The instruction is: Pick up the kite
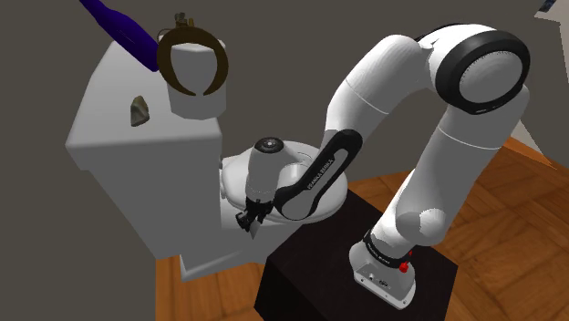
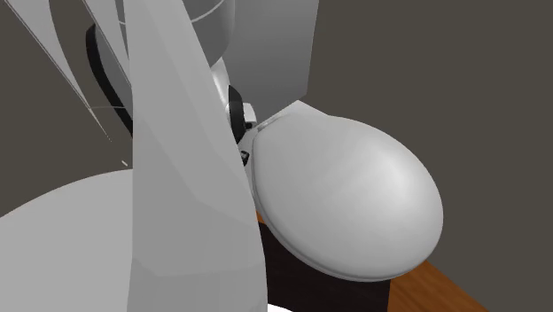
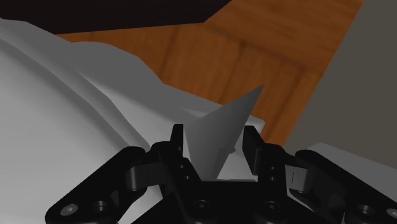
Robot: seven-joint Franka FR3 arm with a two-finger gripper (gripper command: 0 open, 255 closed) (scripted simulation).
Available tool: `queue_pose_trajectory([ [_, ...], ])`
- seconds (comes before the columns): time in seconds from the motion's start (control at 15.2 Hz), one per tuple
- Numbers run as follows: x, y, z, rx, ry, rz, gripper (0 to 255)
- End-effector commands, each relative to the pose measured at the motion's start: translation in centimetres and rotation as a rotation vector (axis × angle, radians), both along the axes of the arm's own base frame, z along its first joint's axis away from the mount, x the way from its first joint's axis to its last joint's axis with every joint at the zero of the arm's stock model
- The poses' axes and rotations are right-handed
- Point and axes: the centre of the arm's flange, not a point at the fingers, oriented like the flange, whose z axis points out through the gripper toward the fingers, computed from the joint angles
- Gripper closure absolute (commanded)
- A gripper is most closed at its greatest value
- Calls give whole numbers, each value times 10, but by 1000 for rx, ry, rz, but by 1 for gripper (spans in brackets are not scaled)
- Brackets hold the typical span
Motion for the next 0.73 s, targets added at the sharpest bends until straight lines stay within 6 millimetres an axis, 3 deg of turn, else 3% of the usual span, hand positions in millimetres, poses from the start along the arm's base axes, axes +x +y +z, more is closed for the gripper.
queue_pose_trajectory([
  [0.0,0,-1,-2,0,4,-2,255],
  [0.2,0,-1,-1,0,4,-2,255],
  [0.66,0,-1,36,0,4,-2,255],
])
